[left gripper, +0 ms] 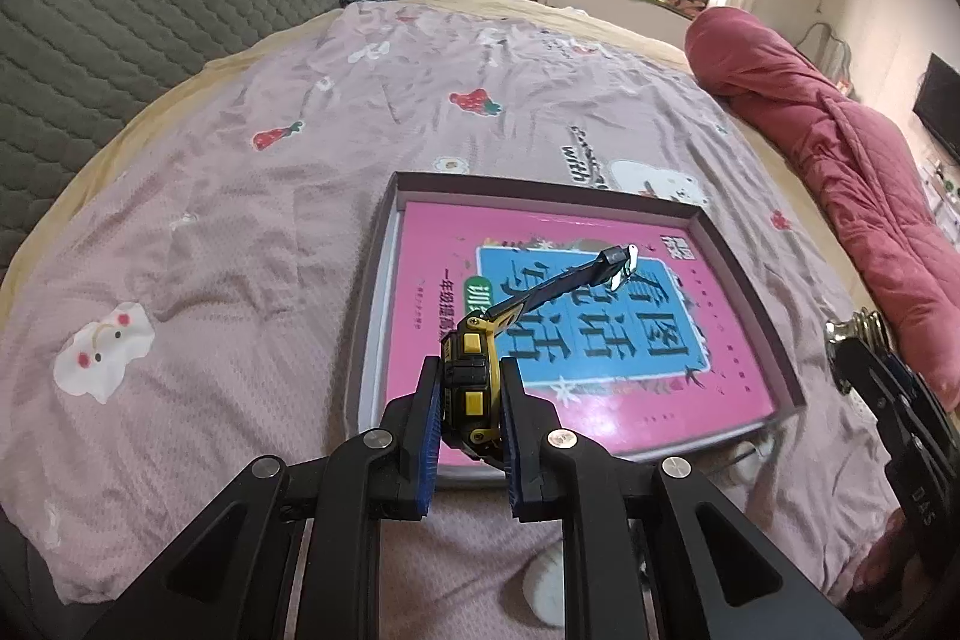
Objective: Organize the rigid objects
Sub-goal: 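Lower the watch into the tray and open the left tool while the right releases the fitting there, then withdraw both open tools from the tray back toward the remaining objects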
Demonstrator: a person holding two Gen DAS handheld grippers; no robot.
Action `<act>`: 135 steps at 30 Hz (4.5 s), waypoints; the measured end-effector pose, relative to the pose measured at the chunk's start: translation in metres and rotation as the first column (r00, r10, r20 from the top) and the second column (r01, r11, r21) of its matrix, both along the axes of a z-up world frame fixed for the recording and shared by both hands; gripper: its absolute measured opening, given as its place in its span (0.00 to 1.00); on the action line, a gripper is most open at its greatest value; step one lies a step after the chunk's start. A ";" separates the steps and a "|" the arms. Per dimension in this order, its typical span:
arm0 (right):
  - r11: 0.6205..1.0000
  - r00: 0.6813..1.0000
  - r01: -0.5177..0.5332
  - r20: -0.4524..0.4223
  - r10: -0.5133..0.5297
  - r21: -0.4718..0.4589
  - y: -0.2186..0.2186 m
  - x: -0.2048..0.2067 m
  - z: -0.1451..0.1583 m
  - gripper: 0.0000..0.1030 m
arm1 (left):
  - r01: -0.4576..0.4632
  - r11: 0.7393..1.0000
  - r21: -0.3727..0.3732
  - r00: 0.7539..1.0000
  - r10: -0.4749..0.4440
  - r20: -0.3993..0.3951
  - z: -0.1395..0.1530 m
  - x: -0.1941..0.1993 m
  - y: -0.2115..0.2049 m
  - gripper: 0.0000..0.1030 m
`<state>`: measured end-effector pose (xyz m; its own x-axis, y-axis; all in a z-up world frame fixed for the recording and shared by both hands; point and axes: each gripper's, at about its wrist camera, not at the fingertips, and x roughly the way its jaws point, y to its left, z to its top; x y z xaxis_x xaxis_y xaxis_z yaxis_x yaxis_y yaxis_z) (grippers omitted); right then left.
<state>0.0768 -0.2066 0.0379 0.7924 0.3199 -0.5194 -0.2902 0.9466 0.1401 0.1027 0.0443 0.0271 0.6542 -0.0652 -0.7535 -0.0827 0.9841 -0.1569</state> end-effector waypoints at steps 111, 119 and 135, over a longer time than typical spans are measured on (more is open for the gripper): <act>0.996 0.999 0.013 -0.044 -0.017 -0.093 0.006 0.026 -0.023 0.52 | 0.004 0.999 0.045 0.998 -0.007 0.055 0.003 -0.001 -0.006 0.66; 0.995 1.000 0.016 -0.024 -0.019 -0.098 0.006 0.015 -0.015 0.52 | 0.019 0.999 0.045 0.998 -0.022 0.067 0.013 -0.010 -0.011 0.66; 0.995 0.999 0.028 -0.031 -0.031 -0.091 0.009 -0.003 -0.007 0.52 | 0.040 0.997 0.062 0.996 -0.044 0.076 0.028 -0.027 -0.018 0.73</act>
